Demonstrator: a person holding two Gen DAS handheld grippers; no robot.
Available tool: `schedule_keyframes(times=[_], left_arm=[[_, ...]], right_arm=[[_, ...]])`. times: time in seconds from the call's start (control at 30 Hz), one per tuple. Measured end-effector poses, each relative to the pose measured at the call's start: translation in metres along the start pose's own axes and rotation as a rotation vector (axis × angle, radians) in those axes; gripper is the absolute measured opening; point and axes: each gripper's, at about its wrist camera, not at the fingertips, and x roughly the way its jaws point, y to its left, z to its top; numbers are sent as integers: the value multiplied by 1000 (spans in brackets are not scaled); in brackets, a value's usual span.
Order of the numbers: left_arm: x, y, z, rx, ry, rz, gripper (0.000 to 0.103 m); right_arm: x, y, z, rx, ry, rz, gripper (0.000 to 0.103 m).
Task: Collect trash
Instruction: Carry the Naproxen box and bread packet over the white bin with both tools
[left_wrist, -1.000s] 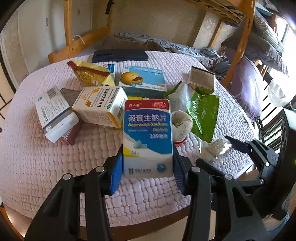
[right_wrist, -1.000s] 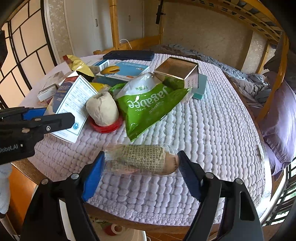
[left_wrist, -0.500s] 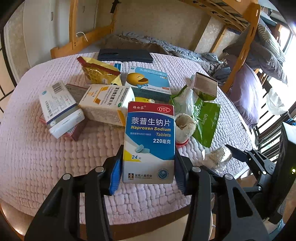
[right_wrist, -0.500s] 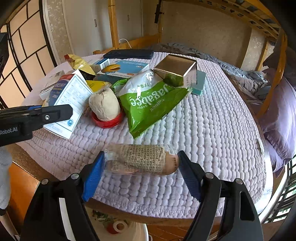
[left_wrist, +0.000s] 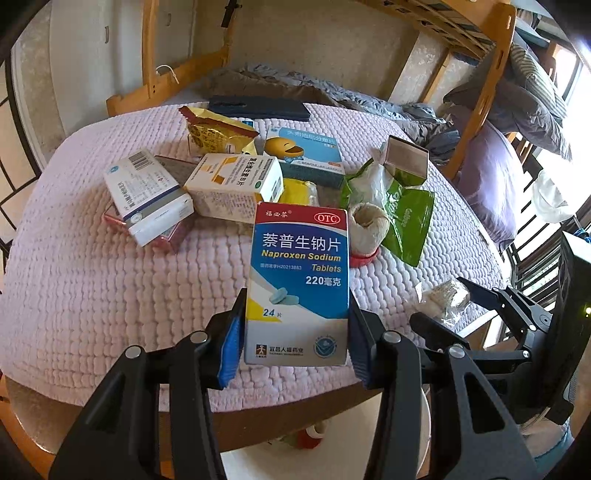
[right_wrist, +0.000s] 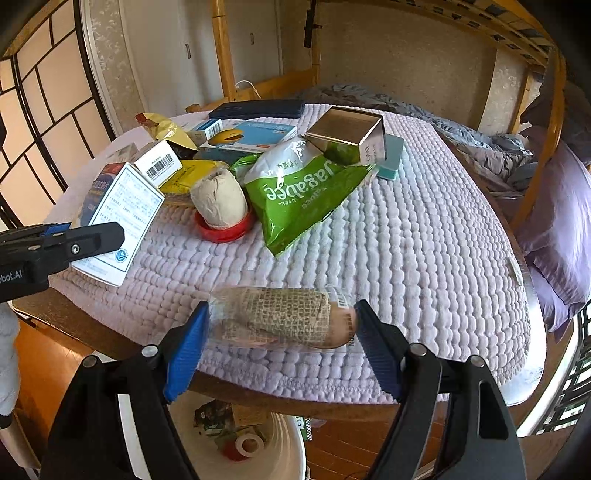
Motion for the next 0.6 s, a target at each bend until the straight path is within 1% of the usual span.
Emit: schedule_keyframes(times=[0.23,0.6], left_arm=[[-7,1,-9,11,-2,18,50],[-23,5,-21,6,-13,20,50]], right_arm=[[-8,6,-6,-10,-7,1,77],[-23,20,-10,-31,-26,7,77]])
